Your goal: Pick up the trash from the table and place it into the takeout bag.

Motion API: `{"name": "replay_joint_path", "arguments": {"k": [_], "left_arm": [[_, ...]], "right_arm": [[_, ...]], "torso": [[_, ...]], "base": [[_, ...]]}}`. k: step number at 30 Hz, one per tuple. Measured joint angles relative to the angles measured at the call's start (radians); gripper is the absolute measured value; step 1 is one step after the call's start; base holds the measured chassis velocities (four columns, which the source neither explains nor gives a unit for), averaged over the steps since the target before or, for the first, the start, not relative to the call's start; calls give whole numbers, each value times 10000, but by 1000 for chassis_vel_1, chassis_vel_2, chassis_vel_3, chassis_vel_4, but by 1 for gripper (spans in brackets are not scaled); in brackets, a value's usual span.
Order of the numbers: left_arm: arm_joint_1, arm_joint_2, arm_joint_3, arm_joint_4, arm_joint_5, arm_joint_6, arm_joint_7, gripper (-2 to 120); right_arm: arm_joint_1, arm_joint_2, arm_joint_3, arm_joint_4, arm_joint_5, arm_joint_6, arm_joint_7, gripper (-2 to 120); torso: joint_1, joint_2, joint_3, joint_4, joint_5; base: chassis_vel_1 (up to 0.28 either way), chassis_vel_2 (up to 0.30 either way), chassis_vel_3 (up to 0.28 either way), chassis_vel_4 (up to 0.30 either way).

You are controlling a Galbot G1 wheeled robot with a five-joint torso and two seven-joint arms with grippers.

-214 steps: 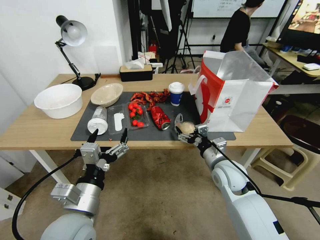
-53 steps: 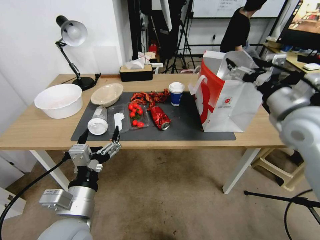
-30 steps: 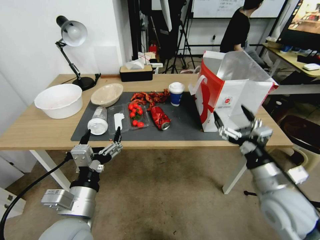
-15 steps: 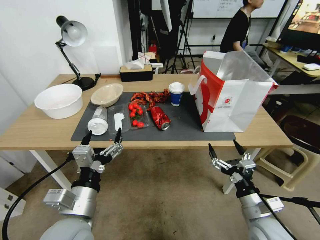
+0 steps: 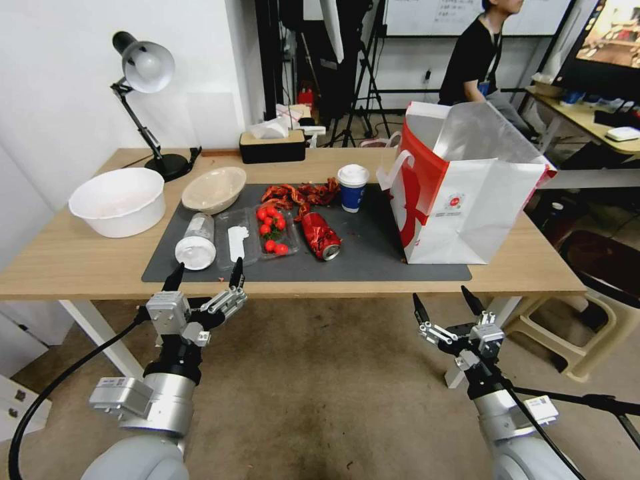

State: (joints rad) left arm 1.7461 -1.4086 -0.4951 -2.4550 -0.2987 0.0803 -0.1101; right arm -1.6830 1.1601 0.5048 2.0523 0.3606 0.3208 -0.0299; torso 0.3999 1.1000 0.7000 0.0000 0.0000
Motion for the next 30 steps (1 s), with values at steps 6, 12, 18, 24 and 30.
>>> {"name": "replay_joint_path", "arguments": {"k": [6,12,18,24,30], "left_arm": [[-21,-22,10,47,35,-7,-4,100],[3,-32,-13,48,51,-25,-18,100],[30,-89,-31,48,86,-72,-27,100],[76,-175,-69,49,125,-106,-52,100],[106,-214,-102,43,154,-139,-52,100]], "right_arm": [[1122,-183,-619,-3,-164,-631,171,100],[2644,-578,-1859,-84,-35,-1599,552,100],[4309,-616,-3211,-527,11,-2424,1143,100],[6556,-395,-4823,-1356,586,-4096,2106,100],[7707,-225,-5615,-1906,1300,-5056,2602,100]], "torso": [[1,0,1,0,0],[3,-1,1,-1,-2],[3,-1,1,1,-1],[3,-1,1,1,-1],[3,-1,2,2,1]], "base": [[0,0,0,0],[0,0,0,0],[0,0,0,0],[0,0,0,0],[0,0,0,0]]}}
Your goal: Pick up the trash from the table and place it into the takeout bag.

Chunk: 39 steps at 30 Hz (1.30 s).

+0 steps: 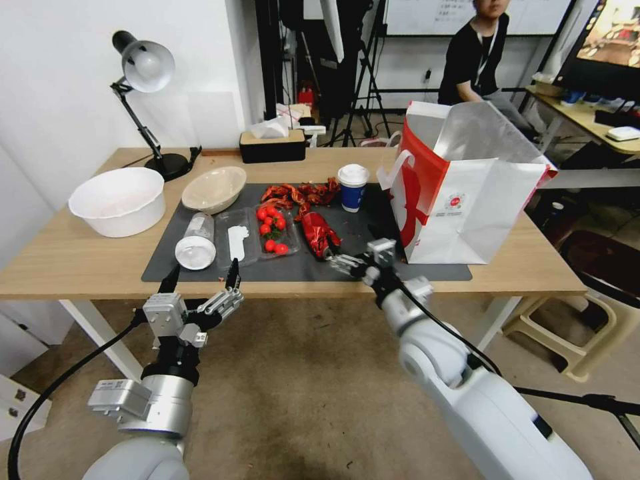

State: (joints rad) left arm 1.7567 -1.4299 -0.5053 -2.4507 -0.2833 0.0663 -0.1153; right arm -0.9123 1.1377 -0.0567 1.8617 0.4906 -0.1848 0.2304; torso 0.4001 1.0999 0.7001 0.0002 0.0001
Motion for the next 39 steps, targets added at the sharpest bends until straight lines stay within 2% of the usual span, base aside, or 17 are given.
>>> {"name": "replay_joint_path", "arguments": {"k": [3,6,7,9,16,28,30,31,33,35,37,38,39], "left_arm": [[19,-8,-27,-4,2,-15,-2,100],[34,-17,-65,-6,0,-45,-23,100],[34,-17,-65,-6,0,-45,-23,100],[36,-22,-72,-2,-2,-63,-27,100],[40,-41,-43,-69,-18,-22,-34,100],[57,-53,-45,-86,-26,12,-59,100],[58,-53,-49,-83,-26,8,-61,100],[58,-53,-50,-81,-26,6,-62,100],[58,-55,-50,-81,-26,6,-63,100],[58,-61,-50,-76,-25,4,-64,100],[58,-64,-49,-74,-23,4,-64,100],[58,-65,-48,-72,-21,4,-64,100],[58,-65,-48,-72,-21,4,-64,100]], "right_arm": [[557,81,-298,-223,305,-555,250,100],[1188,191,-622,-520,472,-1514,680,100],[1188,191,-622,-520,472,-1514,680,100],[1357,254,-712,-565,618,-2219,912,100],[1371,375,-778,-677,881,-2823,1149,100],[1376,432,-743,-840,1161,-3083,1255,100],[1377,432,-723,-863,1185,-3095,1242,98],[1377,433,-712,-883,1201,-3095,1224,89],[1379,435,-703,-900,1214,-3097,1206,86],[1390,440,-681,-949,1237,-3100,1140,75],[1393,443,-677,-965,1239,-3099,1122,75],[1396,446,-672,-982,1240,-3098,1107,65],[1396,446,-672,-982,1240,-3098,1107,65]], "torso": [[0,0,0,-2,-4],[0,0,0,-1,-2],[0,0,0,-1,-2],[0,0,0,-1,-2],[-1,0,-1,-2,0],[-2,0,-1,-2,-1],[-2,0,-2,-2,-1],[-2,0,-1,-2,-2],[-2,0,-2,-2,-1],[-2,0,-1,-2,-1],[-2,0,-1,-2,-1],[-2,0,-1,-2,-1],[-2,0,-1,-2,-1]], "base": [[0,0,0,0],[0,0,0,0],[0,0,0,0],[0,0,0,0],[0,0,0,0],[0,0,0,0],[0,0,0,0],[0,0,0,0],[0,0,0,0],[0,0,0,0],[0,0,0,0],[0,0,0,0],[0,0,0,0]]}}
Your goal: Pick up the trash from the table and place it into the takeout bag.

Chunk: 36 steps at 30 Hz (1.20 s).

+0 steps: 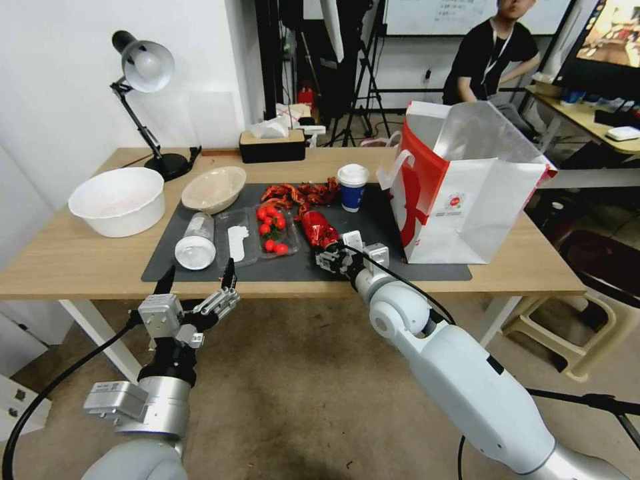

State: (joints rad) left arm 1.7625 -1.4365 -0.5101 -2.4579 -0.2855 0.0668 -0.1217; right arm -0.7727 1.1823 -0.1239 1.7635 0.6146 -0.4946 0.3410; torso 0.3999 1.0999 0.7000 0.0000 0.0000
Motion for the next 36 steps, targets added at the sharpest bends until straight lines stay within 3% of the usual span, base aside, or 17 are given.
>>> {"name": "replay_joint_path", "arguments": {"k": [5,17,23,28,34,36], "left_arm": [[-2,-11,6,24,10,-8,-5,100],[-23,44,20,60,16,-52,-43,100],[-6,20,16,49,41,-63,-48,100],[7,-10,69,-1,35,-57,-48,100],[32,-15,78,-60,20,-37,-52,100],[41,-10,76,-61,19,-37,-52,100]], "right_arm": [[59,28,34,-138,15,34,-141,49],[-226,-236,237,171,-635,691,-680,49],[-596,-1377,1277,2406,-964,1756,-1266,49],[-182,-2048,2488,3222,-307,2465,-1029,49],[458,-2806,3414,3574,664,2515,-375,49],[798,-3211,3749,3617,1249,2128,15,49]], "torso": [[0,0,0,0,0],[0,0,0,1,1],[0,0,-1,-1,0],[1,1,0,1,2],[0,1,0,0,1],[0,2,-1,1,1]], "base": [[0,0,0,0],[0,0,0,0],[0,0,0,0],[0,0,0,0],[0,0,0,0],[0,0,0,0]]}}
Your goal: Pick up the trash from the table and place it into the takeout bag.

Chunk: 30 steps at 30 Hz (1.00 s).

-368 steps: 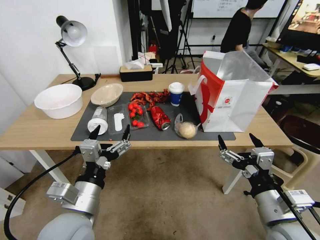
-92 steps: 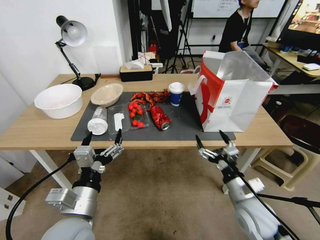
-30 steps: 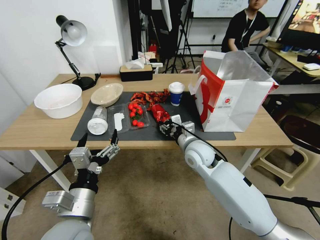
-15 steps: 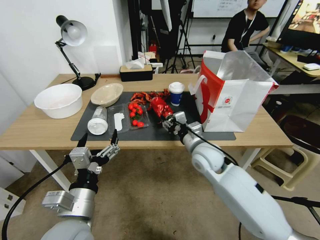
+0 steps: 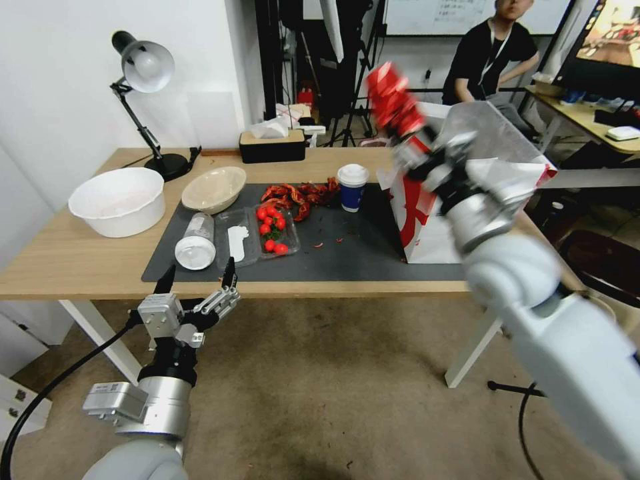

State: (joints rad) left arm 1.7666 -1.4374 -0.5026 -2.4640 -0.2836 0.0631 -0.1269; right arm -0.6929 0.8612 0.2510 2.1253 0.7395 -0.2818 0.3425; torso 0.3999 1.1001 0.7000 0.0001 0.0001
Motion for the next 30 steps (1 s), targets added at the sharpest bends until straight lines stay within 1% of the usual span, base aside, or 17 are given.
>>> {"name": "replay_joint_path", "arguments": {"k": [1,4,5,7,8,10,11,12,16,17,20,21,24,25,28,29,30], "left_arm": [[0,0,0,0,0,0,0,100],[29,4,30,-26,-1,-3,10,100],[29,4,30,-26,-1,-3,10,100],[51,23,39,-51,-1,-6,16,100],[51,23,39,-51,-1,-6,16,100],[59,45,29,-69,0,-15,23,100],[67,49,22,-79,-2,-34,28,100],[67,49,22,-79,-2,-34,28,100],[90,63,24,-105,-3,-75,22,100],[90,63,24,-105,-3,-75,22,100],[91,96,15,-116,-11,-84,20,100],[91,96,15,-116,-11,-84,20,100],[90,97,26,-120,-13,-85,20,100],[90,97,26,-120,-13,-85,20,100],[84,90,35,-123,-13,-85,33,100],[84,90,35,-123,-13,-85,33,100],[83,86,36,-123,-11,-85,37,100]], "right_arm": [[0,0,0,0,0,0,0,49],[413,-734,432,-313,796,-796,804,49],[413,-734,432,-313,796,-796,804,49],[559,-938,487,-470,1697,-1562,1713,49],[559,-938,487,-470,1697,-1562,1713,49],[601,-991,505,-552,2074,-1951,2167,49],[646,-1018,505,-659,2357,-2257,2600,49],[646,-1018,505,-659,2357,-2257,2600,49],[881,-1012,463,-811,3339,-2879,3598,49],[881,-1012,463,-811,3339,-2879,3598,49],[981,-1021,441,-862,3546,-2972,3846,59],[981,-1021,441,-862,3546,-2972,3846,59],[982,-1074,434,-854,3563,-3029,3933,76],[982,-1074,434,-854,3563,-3029,3933,76],[916,-1080,434,-802,3516,-3044,3844,89],[916,-1080,434,-802,3516,-3044,3844,89],[892,-1080,433,-779,3493,-3036,3790,92]], "torso": [[0,0,0,0,0],[0,0,0,-3,1],[0,0,0,-3,1],[0,0,0,-2,2],[0,0,0,-2,2],[0,0,1,0,1],[0,0,1,-1,0],[0,0,1,-1,0],[1,-1,0,0,-1],[1,-1,0,0,-1],[0,0,1,0,-1],[0,0,1,0,-1],[0,0,1,-1,-2],[0,0,1,-1,-2],[0,-1,0,-1,-1],[0,-1,0,-1,-1],[0,0,0,-1,-2]], "base": [[0,0,0,0],[0,0,0,0],[0,0,0,0],[0,0,0,0],[0,0,0,0],[0,0,0,0],[0,0,0,0],[0,0,0,0],[0,0,0,0],[0,0,0,0],[0,0,0,0],[0,0,0,0],[0,0,0,0],[0,0,0,0],[0,0,0,0],[0,0,0,0],[0,0,0,0]]}}
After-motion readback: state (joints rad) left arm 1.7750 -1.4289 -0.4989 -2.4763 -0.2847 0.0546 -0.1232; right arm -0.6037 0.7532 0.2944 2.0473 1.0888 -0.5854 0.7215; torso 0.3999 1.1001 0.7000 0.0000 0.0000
